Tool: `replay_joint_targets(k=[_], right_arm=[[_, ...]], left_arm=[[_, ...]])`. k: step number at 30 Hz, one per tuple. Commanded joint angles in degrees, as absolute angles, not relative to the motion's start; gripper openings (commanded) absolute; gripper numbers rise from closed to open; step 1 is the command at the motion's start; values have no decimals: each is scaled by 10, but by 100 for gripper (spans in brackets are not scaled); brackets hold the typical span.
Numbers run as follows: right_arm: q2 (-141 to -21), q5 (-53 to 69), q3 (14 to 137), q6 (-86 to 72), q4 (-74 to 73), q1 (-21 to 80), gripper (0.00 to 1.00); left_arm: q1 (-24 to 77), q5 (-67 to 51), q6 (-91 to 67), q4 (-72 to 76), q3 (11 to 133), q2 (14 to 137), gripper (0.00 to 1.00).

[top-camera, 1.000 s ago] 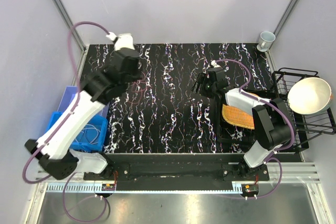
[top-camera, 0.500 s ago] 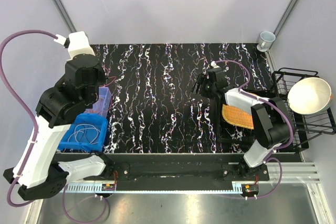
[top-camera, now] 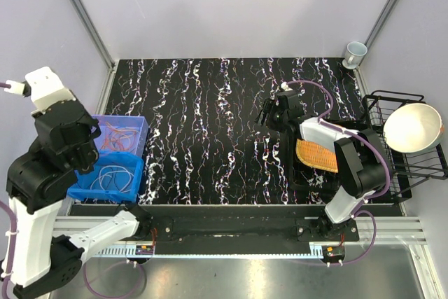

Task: Untangle the cables

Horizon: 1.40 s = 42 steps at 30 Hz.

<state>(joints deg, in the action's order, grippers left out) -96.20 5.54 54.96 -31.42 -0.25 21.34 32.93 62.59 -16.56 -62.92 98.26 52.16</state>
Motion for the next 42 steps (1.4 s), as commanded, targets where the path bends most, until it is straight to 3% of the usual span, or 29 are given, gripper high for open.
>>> replay_joint_targets(k=[1,12,20,32,38,42], right_arm=[[-959,59,565,-317,11,210,71],[-956,59,564,-316,11,210,71],[-954,62,564,-317,11,210,71],[-946,63,562,-316,11,207,71],[-941,63,561,-316,10,206,71],[-941,66,560,-317,11,205,71]], left_arm=[[325,689,-188,-664,974,502,0],[323,695,-284,-777,929,440,0],[323,686,-287,-735,820,398,0],[317,696,-264,-694,781,446,0],[266,650,-300,-700,715,458,0],[175,578,-314,-689,688,454,0]])
